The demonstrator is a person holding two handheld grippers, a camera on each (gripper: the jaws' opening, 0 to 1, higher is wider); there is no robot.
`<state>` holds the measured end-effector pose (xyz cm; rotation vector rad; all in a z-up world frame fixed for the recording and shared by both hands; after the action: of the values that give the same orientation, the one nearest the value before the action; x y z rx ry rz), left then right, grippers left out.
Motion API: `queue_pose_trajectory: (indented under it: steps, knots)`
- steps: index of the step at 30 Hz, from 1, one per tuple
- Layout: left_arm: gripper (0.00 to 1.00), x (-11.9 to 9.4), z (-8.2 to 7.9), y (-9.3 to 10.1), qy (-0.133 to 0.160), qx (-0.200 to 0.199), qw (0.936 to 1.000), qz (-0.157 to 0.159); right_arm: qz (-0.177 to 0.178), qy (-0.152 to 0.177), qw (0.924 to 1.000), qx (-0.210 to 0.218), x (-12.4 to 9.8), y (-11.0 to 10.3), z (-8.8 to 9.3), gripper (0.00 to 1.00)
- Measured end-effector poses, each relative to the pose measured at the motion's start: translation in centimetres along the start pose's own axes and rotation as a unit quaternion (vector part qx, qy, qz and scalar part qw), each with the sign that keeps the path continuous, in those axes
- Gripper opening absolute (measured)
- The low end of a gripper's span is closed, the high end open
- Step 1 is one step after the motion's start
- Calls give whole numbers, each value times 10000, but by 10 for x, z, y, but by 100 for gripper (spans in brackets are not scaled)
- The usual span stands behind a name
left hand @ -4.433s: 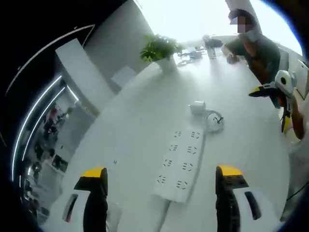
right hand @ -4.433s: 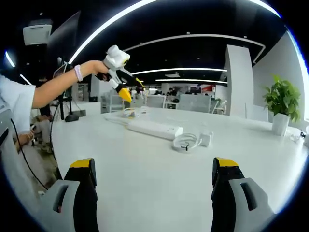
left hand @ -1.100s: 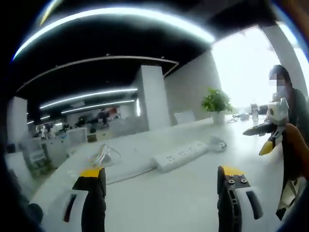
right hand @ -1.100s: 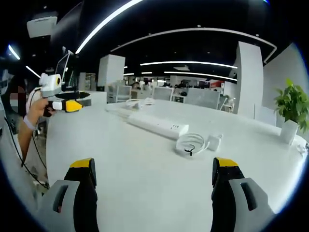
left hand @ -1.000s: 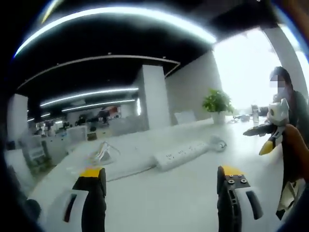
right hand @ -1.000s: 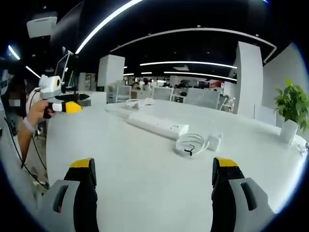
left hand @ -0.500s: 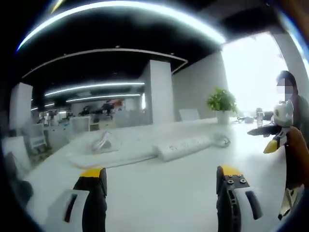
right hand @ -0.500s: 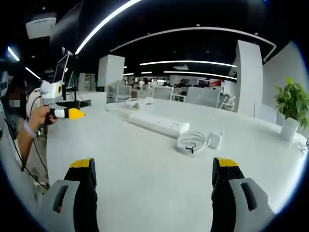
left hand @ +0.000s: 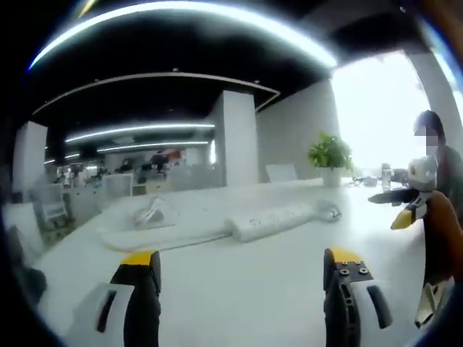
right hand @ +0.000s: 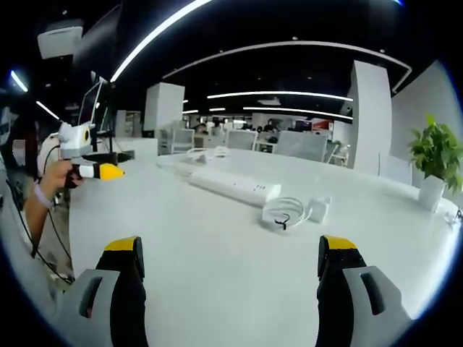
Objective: Straighten the power strip on the desk, plug the charger into it
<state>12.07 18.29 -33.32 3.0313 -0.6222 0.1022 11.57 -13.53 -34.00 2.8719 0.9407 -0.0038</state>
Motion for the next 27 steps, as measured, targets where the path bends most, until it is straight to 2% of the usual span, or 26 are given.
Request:
queue_pose_trajectory:
  steps: [7, 16, 27]
  knots:
    - [95, -3, -4, -1, 65, -9, 10000, -10, 88, 67, 9999, -25, 1, 2, -8, 100]
    - [95, -7, -5, 0, 94, -35, 9999, -34, 228, 260, 9994, -58, 8, 11, -27, 100]
    - [95, -4, -5, 4, 129, -119, 9998, 26, 720, 573, 9958, -19, 24, 34, -45, 100]
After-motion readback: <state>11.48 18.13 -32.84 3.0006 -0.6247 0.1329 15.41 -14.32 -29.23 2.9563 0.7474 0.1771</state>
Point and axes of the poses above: the point that each gripper's makers call its tool centre point, and the gripper's own axes: x roughly forward along the fingers, y roughly to its right, z roughly out of its underside, the point moved 3 cm from there along -x, roughly backward along the fingers, and after that the axes turned 11 degrees about y, right-handed, at the moved point
